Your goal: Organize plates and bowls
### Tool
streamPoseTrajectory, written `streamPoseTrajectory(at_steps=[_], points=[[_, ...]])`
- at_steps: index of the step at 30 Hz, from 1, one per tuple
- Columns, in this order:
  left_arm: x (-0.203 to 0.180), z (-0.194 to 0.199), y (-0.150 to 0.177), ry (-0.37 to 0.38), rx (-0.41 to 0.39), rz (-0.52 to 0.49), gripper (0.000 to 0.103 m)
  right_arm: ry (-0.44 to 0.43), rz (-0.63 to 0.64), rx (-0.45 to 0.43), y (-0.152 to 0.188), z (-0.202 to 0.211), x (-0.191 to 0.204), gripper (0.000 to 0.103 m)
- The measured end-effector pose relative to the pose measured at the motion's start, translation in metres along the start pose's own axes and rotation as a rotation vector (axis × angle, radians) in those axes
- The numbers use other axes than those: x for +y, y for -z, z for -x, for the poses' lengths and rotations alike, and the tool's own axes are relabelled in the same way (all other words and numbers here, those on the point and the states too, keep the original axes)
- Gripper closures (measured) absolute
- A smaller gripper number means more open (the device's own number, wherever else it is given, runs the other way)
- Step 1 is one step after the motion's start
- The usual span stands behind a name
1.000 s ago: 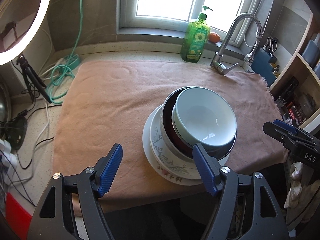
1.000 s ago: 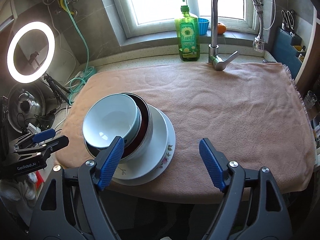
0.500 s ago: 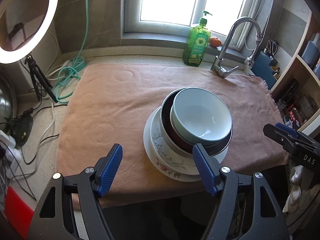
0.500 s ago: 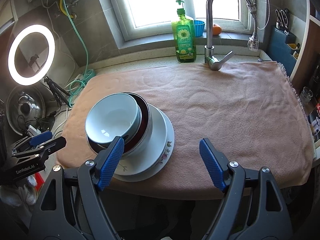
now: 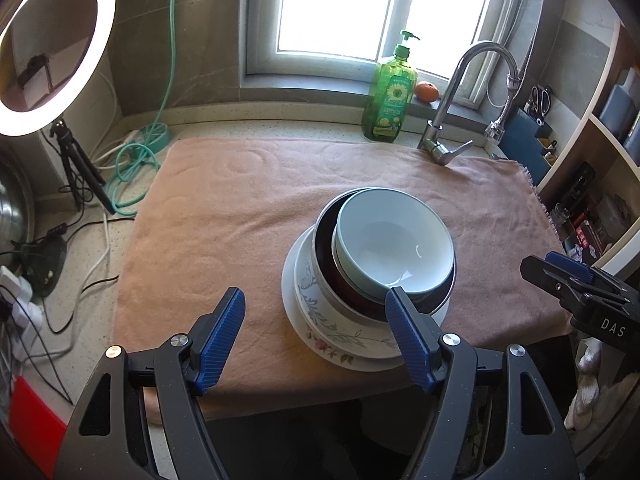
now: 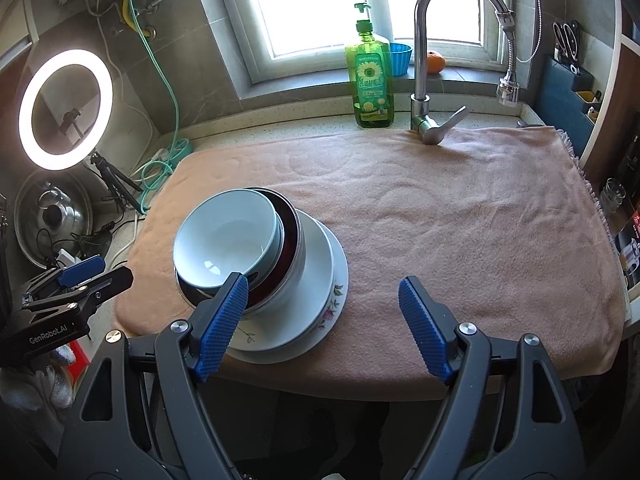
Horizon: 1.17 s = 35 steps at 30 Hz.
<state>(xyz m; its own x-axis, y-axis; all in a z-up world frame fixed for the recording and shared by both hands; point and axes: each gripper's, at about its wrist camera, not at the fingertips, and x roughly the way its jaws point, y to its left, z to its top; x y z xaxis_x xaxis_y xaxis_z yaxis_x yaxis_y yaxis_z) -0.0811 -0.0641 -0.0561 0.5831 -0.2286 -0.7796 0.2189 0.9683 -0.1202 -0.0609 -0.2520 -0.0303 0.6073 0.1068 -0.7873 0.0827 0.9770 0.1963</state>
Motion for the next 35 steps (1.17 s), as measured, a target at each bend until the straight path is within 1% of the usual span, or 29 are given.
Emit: streamPoseTrajectory(at_steps=[6, 17, 26, 32, 35], points=[[-0.005, -0.001, 0.000, -0.019, 0.001, -0.008, 0.030, 0.005, 0.002, -0.001, 0.000, 0.000, 0.000, 0.023], [-0.011, -0.002, 0.000, -0.026, 0.011, -0.013, 0.030, -0.012, -0.017, 0.012, 0.002, -0.005, -0.005, 0.023], [-0.005, -0.004, 0.002, -0.022, 0.029, 0.010, 0.030, -0.013, -0.008, 0.019, 0.002, -0.009, 0.002, 0.023], [-0.004, -0.002, 0.001, -0.042, 0.001, 0.005, 0.030, -0.012, -0.009, 0.020, 0.002, -0.009, 0.002, 0.023], [-0.001, -0.003, 0.000, -0.037, 0.005, 0.016, 0.030, -0.014, -0.015, 0.022, 0.001, -0.011, 0.001, 0.023]])
